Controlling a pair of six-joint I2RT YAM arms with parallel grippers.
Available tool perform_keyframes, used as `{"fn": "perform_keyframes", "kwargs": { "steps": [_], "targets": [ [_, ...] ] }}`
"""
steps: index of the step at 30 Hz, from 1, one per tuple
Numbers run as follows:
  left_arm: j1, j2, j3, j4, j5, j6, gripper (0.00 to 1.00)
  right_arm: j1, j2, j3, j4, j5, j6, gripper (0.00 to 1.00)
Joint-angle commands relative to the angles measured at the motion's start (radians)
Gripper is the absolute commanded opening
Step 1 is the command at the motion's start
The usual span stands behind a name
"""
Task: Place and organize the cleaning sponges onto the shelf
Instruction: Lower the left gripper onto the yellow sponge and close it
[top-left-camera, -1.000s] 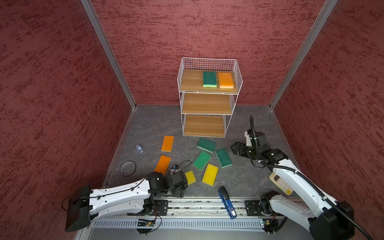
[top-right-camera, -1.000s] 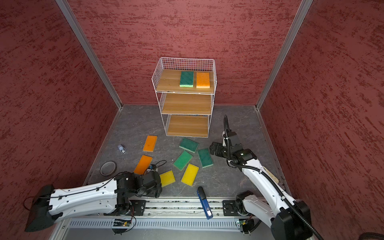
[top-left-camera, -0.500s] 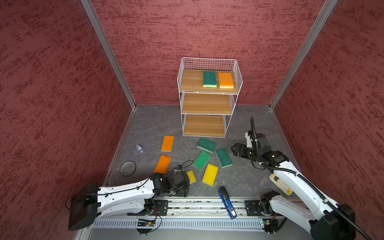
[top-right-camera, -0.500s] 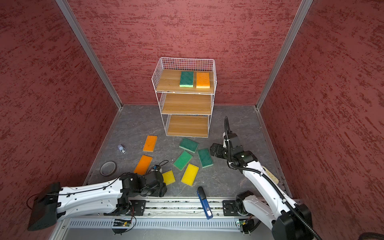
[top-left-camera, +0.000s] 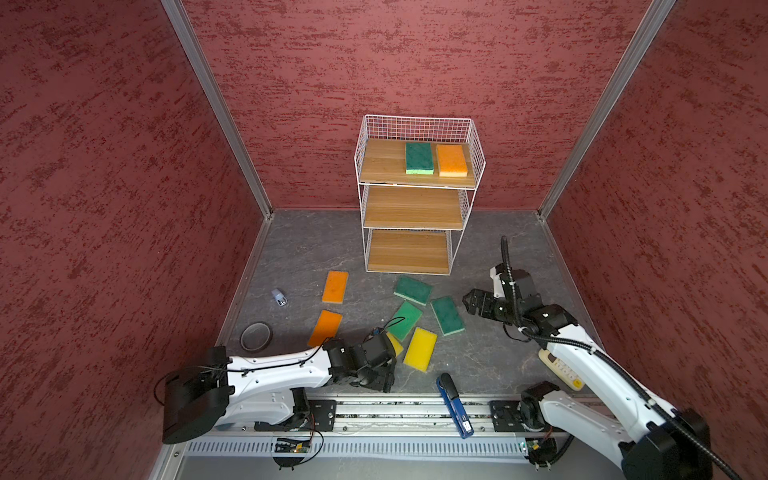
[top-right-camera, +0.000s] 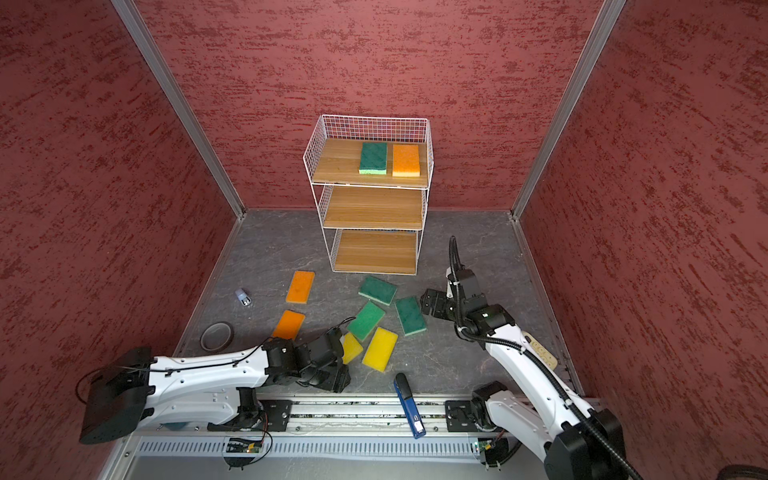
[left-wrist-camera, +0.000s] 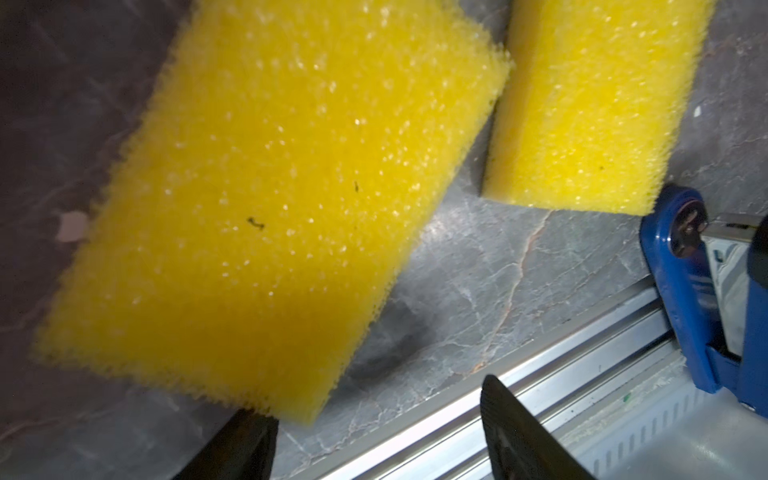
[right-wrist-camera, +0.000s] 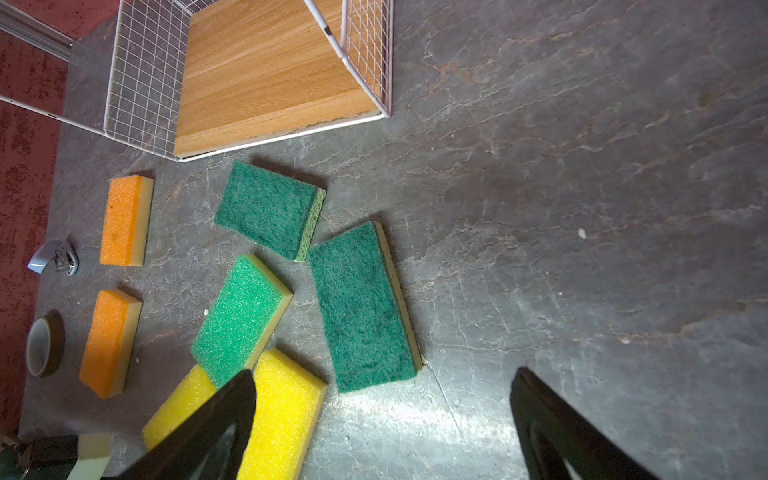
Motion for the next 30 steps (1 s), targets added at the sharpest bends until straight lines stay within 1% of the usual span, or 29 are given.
{"fn": "perform_keyframes", "kwargs": {
  "steps": [1,5,7,9,11,13,15,17,20,22,25,30],
  "targets": [
    [-0.003,0.009,0.047,-0.025,0.003,0.051,0.75,-0.011,-0.023,-0.005,0.016,0.019,-0.01,0.96],
    [0.018,-0.033,0.07,-0.176,-0.042,0.044,0.76,-0.011,-0.038,-0.008,0.007,0.033,-0.019,0.96],
    [0.021,-0.057,0.086,-0.261,-0.091,0.03,0.79,-0.01,-0.041,-0.009,0.006,0.035,-0.023,0.96],
    [0.023,-0.066,0.1,-0.322,-0.139,0.029,0.81,-0.011,-0.037,-0.009,0.011,0.035,-0.023,0.96],
    [0.025,-0.056,0.114,-0.348,-0.172,0.056,0.84,-0.01,-0.032,-0.009,0.018,0.03,-0.024,0.97],
    [0.035,-0.026,0.124,-0.349,-0.195,0.092,0.87,-0.01,-0.028,-0.008,0.019,0.025,-0.021,0.96],
    [0.046,0.005,0.131,-0.318,-0.189,0.147,0.91,-0.011,-0.031,-0.006,0.017,0.025,-0.018,0.96],
    [0.055,0.042,0.144,-0.295,-0.192,0.188,1.0,-0.011,-0.038,-0.004,0.011,0.026,-0.018,0.97],
    [0.068,0.099,0.158,-0.26,-0.195,0.237,0.99,-0.01,-0.043,0.009,-0.011,0.042,-0.021,0.97],
    [0.091,0.133,0.176,-0.251,-0.177,0.272,1.0,-0.01,-0.049,0.012,-0.018,0.048,-0.021,0.97],
    [0.112,0.162,0.202,-0.241,-0.18,0.321,1.0,-0.011,-0.049,0.014,-0.023,0.05,-0.021,0.97],
    [0.146,0.211,0.211,-0.214,-0.131,0.354,1.0,-0.011,-0.055,0.017,-0.033,0.054,-0.019,0.97]
  ]
}}
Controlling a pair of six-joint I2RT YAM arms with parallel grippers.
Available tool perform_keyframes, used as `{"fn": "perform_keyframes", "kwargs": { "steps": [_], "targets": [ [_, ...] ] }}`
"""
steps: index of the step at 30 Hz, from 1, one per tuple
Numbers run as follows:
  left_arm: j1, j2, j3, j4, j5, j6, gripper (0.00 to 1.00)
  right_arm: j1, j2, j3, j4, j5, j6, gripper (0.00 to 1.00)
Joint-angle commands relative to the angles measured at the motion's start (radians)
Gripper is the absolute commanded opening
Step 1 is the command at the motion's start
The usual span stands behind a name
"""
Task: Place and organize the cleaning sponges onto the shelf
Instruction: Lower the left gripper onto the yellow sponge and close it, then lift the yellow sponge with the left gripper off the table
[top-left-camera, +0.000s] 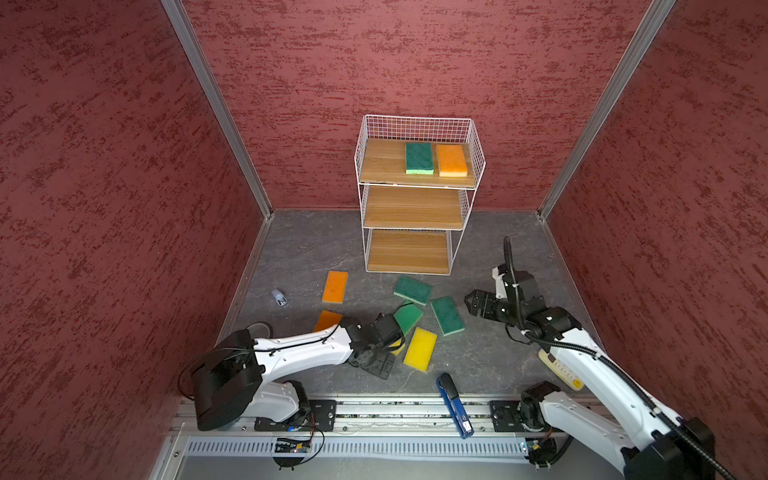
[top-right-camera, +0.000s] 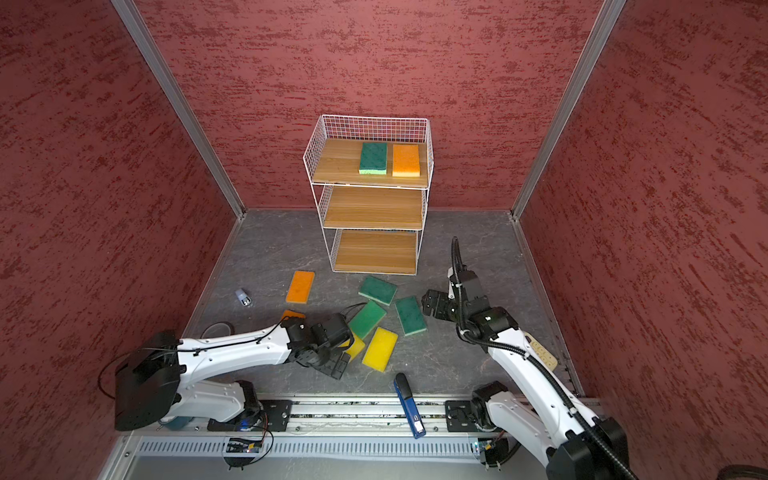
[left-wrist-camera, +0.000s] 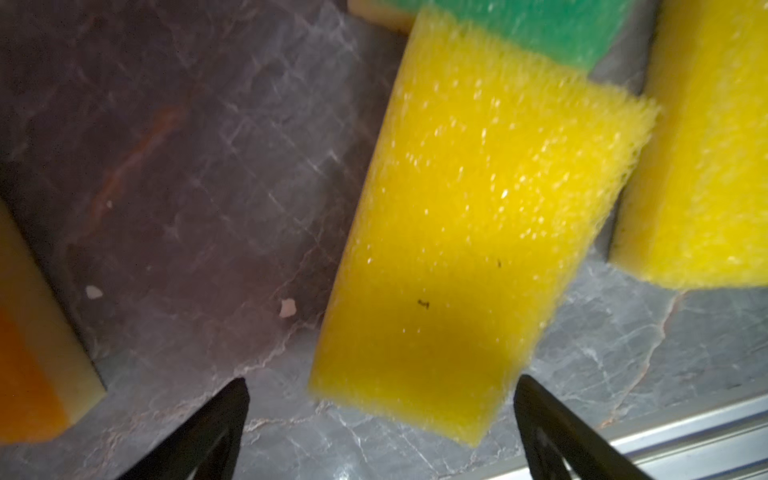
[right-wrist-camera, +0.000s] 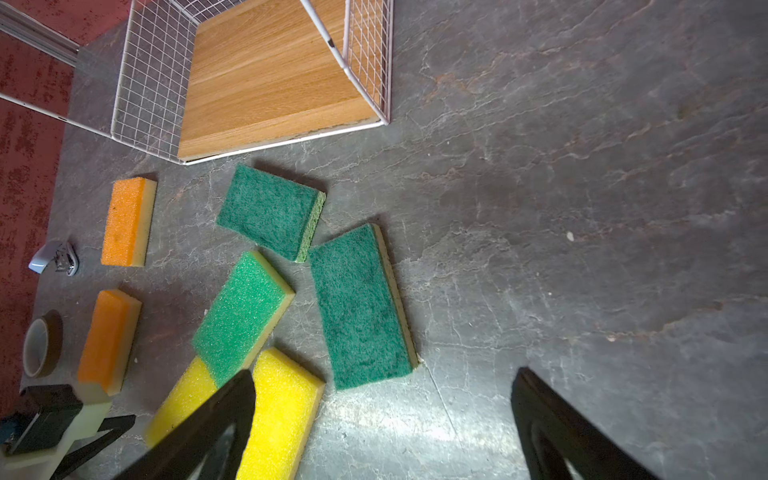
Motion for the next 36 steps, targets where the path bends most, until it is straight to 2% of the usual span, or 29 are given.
{"fn": "perform_keyframes", "kwargs": {
  "steps": [1,7,12,20,25,32,36],
  "targets": [
    [0.012,0.034,0.021,0.031,0.033,0.059,1.0,-0.011,-0.021,0.015,-0.017,0.031,-0.009,0.97],
    [-0.003,0.103,0.051,0.017,0.082,0.069,0.98,-0.011,-0.019,0.011,-0.02,0.032,-0.016,0.97],
    [-0.044,0.101,0.049,0.02,0.101,0.022,0.95,-0.011,-0.035,-0.003,-0.013,0.031,-0.015,0.97],
    [-0.111,0.12,0.051,0.023,0.034,-0.061,0.93,-0.01,-0.053,-0.022,-0.009,0.022,-0.013,0.97],
    [-0.116,0.137,0.046,0.038,-0.027,-0.113,0.91,-0.011,-0.071,-0.032,-0.011,0.022,-0.008,0.97],
    [-0.115,0.169,0.034,0.089,-0.051,-0.123,0.91,-0.01,-0.072,-0.026,-0.017,0.027,-0.006,0.97],
    [-0.108,0.168,0.012,0.125,-0.027,-0.126,0.88,-0.011,-0.066,-0.025,-0.014,0.027,-0.006,0.97]
  ]
}}
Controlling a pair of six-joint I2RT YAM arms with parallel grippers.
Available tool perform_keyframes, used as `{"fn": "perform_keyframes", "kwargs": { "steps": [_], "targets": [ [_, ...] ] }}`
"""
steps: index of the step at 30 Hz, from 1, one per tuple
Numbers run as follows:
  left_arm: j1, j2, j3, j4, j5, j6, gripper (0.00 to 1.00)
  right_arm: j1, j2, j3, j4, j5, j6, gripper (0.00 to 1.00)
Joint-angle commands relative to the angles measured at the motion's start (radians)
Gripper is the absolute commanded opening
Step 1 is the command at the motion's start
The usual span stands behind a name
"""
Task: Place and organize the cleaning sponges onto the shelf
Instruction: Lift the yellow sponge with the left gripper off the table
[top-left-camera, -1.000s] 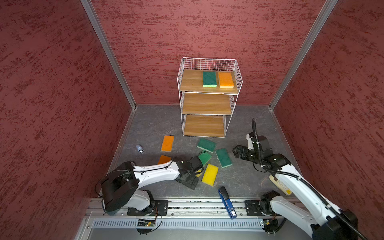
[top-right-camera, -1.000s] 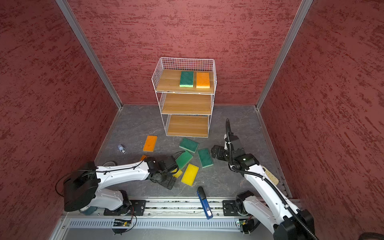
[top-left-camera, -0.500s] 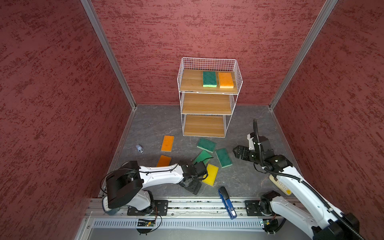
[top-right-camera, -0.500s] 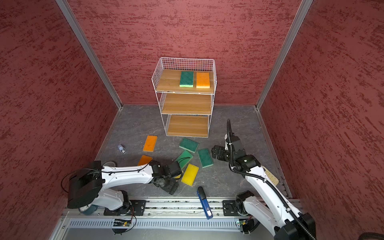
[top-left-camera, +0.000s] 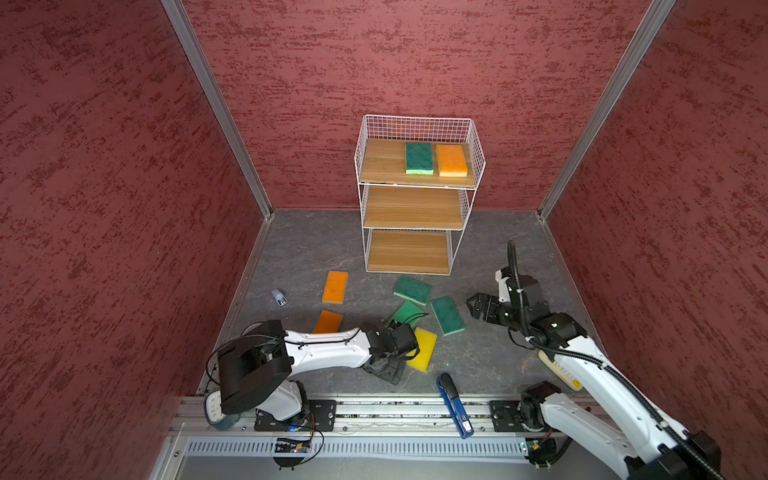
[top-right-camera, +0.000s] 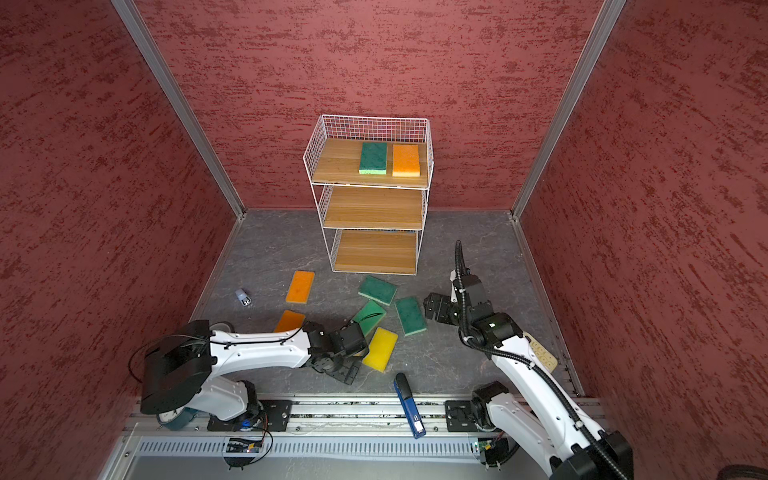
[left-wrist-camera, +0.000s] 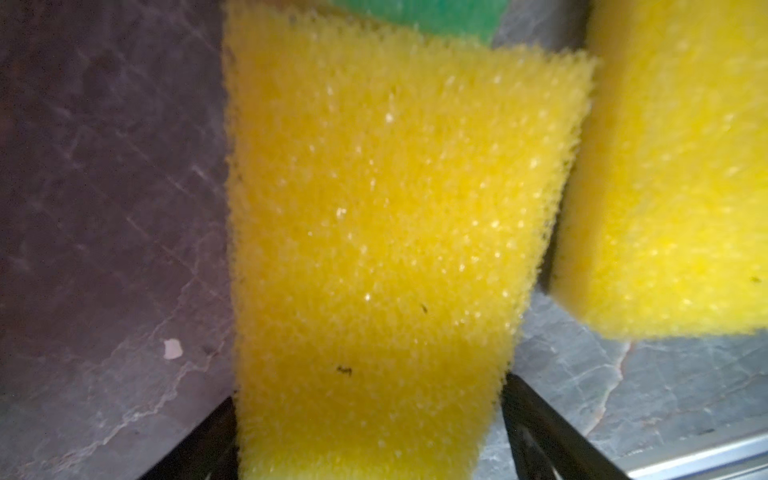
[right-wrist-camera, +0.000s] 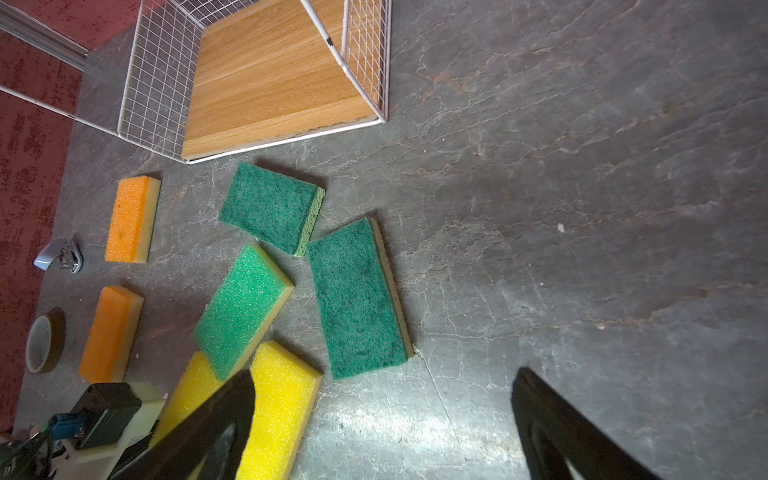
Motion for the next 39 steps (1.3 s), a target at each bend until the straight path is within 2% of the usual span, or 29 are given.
{"fn": "perform_keyframes", "kwargs": {
  "steps": [1,18,23,28,30,39],
  "targets": [
    [0.006,0.023,-0.034,0.047,-0.017,-0.021,0.87,-0.011,-0.001,0.003,0.003,0.022,-0.004,0.97],
    [0.002,-0.034,-0.08,-0.008,-0.002,-0.077,0.74,-0.01,0.009,0.012,0.001,0.018,-0.013,0.97],
    [0.027,-0.072,-0.078,-0.039,-0.01,-0.081,0.7,-0.01,0.002,0.015,0.007,0.015,-0.007,0.97],
    [0.033,-0.142,-0.085,-0.068,-0.015,-0.097,0.64,-0.01,0.007,0.021,0.009,0.009,-0.001,0.97],
    [0.036,-0.18,-0.081,-0.101,-0.039,-0.114,0.57,-0.011,0.003,0.022,0.009,0.008,-0.001,0.97],
    [0.1,-0.35,-0.042,-0.187,-0.052,-0.121,0.56,-0.011,-0.007,0.031,0.005,0.007,0.0,0.97]
  ]
}}
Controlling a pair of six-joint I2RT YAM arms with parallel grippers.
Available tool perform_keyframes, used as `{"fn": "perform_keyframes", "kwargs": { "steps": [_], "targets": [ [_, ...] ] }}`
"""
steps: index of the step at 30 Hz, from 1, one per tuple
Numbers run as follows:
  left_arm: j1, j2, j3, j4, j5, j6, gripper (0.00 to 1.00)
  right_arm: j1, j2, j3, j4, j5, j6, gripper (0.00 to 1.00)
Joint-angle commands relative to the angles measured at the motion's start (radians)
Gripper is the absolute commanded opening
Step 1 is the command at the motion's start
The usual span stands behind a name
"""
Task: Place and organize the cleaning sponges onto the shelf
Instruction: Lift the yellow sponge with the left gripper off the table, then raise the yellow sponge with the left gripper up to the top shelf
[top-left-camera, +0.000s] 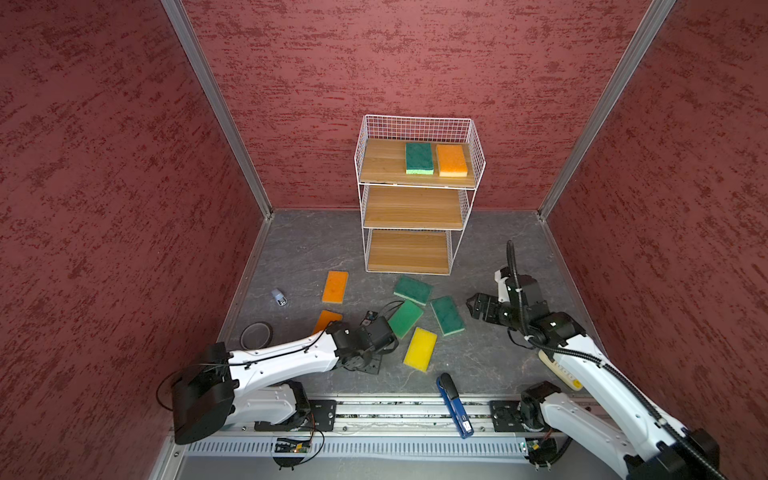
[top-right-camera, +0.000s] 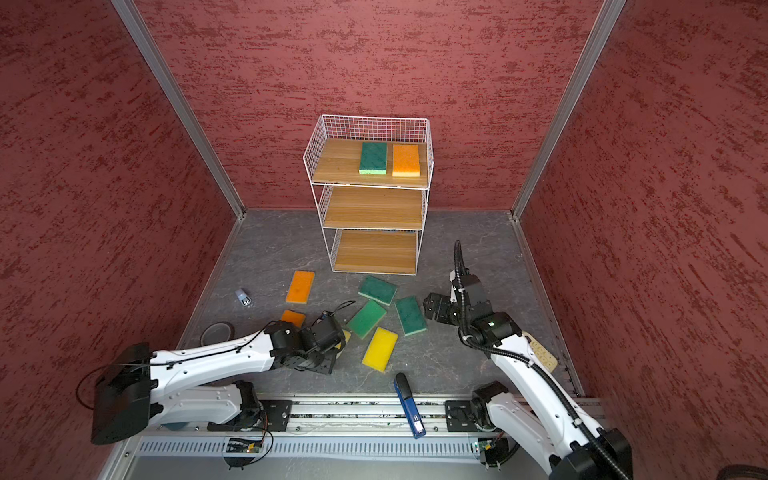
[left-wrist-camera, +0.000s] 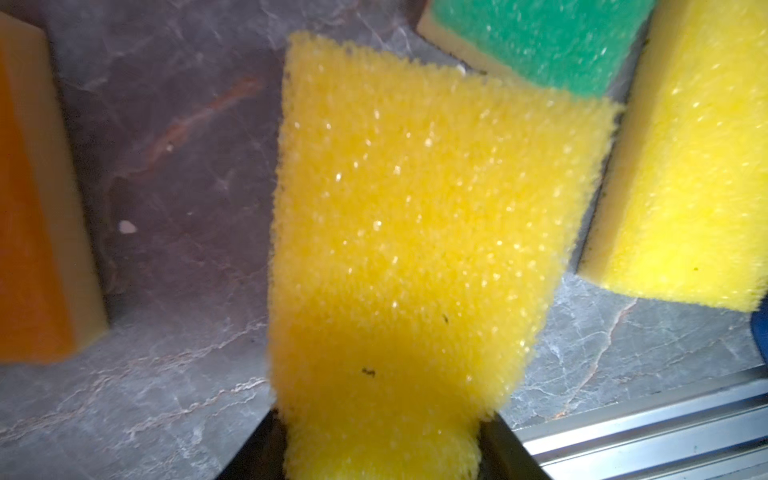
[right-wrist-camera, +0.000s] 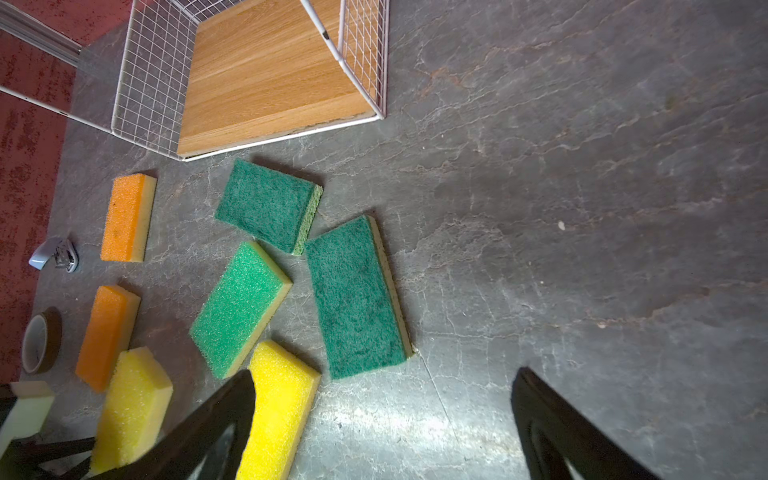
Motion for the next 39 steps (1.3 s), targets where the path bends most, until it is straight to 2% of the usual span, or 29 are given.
{"fn": "perform_keyframes", "kwargs": {
  "steps": [1,7,15,23,29,35,39],
  "targets": [
    [0.007,-0.058,0.048,-0.077,-0.029,-0.015,0.57,-0.01,-0.018,0.032,0.005,0.006,0.0,0.97],
    [0.01,-0.118,0.174,-0.209,-0.087,-0.02,0.57,-0.01,-0.018,0.041,0.001,0.009,-0.003,0.97],
    [0.017,-0.017,0.494,-0.397,-0.197,0.003,0.58,-0.011,-0.016,0.07,-0.011,0.011,-0.03,0.97],
    [0.113,0.108,0.803,-0.409,-0.24,0.086,0.56,-0.011,-0.02,0.115,-0.032,0.026,-0.061,0.97],
    [0.122,0.187,1.011,-0.409,-0.283,0.188,0.57,-0.011,-0.039,0.148,-0.065,0.041,-0.081,0.97],
    [0.147,0.253,1.218,-0.411,-0.359,0.236,0.57,-0.01,-0.056,0.164,-0.067,0.01,-0.086,0.97],
    [0.152,0.28,1.306,-0.37,-0.362,0.274,0.57,-0.011,-0.076,0.166,-0.078,0.005,-0.094,0.97]
  ]
}}
